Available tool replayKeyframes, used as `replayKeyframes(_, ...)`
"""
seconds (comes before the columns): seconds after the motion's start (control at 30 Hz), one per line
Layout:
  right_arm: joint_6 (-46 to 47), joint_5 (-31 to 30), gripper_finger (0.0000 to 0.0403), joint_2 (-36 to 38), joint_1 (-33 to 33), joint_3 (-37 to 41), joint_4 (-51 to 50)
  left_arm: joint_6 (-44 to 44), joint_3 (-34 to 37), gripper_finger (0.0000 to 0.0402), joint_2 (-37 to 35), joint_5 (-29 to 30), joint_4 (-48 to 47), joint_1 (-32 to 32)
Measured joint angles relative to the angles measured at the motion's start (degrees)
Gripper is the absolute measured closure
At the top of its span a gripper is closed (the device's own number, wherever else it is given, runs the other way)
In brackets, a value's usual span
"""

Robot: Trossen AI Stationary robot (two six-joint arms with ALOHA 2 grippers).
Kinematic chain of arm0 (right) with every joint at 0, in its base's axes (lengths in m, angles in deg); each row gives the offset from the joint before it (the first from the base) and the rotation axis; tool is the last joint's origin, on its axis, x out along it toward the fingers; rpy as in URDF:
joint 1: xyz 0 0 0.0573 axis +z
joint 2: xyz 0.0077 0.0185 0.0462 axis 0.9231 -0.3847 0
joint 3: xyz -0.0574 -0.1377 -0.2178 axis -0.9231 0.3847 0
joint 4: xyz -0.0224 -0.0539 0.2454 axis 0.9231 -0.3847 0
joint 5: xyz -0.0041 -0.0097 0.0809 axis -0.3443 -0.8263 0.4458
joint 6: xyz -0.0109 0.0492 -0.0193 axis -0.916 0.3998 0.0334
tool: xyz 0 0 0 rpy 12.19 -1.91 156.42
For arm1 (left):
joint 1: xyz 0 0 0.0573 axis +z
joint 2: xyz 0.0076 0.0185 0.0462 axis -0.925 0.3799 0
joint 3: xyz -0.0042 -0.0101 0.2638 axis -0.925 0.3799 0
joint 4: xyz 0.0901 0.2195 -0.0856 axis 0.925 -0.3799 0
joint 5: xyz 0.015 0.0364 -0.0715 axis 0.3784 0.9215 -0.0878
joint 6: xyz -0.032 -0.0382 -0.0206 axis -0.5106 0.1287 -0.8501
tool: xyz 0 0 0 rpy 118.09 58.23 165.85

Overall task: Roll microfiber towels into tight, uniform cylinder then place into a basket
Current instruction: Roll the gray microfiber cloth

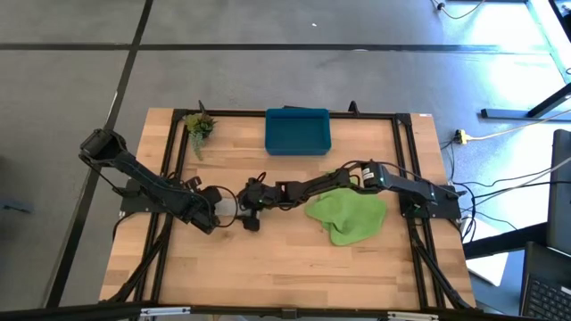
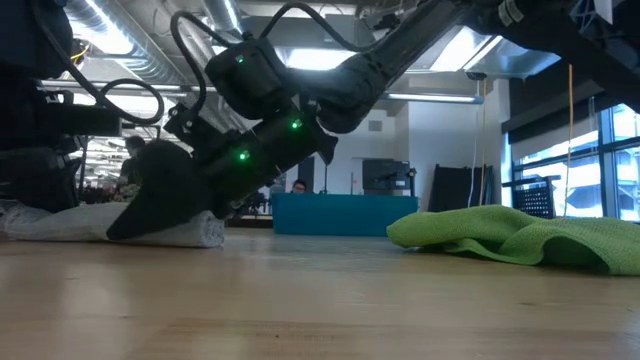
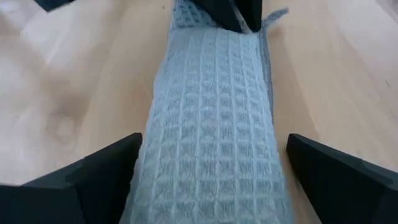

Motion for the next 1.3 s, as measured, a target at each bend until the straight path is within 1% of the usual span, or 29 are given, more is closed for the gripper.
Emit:
replayKeyframes(0.3,-1.6,-0.6,0.0004,-1.3,-0.1,-0.1,1.7,0.0,0.0,0.0347,0.0,0.0,0.0,0.0)
replayKeyframes(0.43,-1.7,-2.7,0.0004,-1.5,0.2,0.0,1.8,0.0,0.0,0.0347,0.0,0.0,0.0,0.0)
replayKeyframes(0.53,-3.4,-3.0,0.0004,-1.5,0.5,0.0,2.0,0.0,0.0,0.0347,0.0,0.0,0.0,0.0)
replayKeyframes(0.7,-1.2,-3.9,0.0004,-1.5,0.5,0.1,2.6,0.0,0.0,0.0347,0.0,0.0,0.0,0.0)
replayKeyframes(0.8,-1.2,-3.9,0.0013,-1.6,0.4,0.0,1.5,0.0,0.0,0.0347,0.0,0.0,0.0,0.0)
replayKeyframes(0.9,-1.2,-3.9,0.0035,-1.5,0.2,0.0,1.2,0.0,0.0,0.0347,0.0,0.0,0.0,0.0)
replayKeyframes(1.0,-1.2,-4.0,0.0067,-1.5,0.1,0.0,1.3,0.0,0.0,0.0347,0.0,0.0,0.0,0.0)
replayKeyframes(1.3,-0.9,-4.6,0.0189,-1.5,-0.1,0.2,2.6,0.0,0.0,0.0347,0.0,0.0,0.0,0.0)
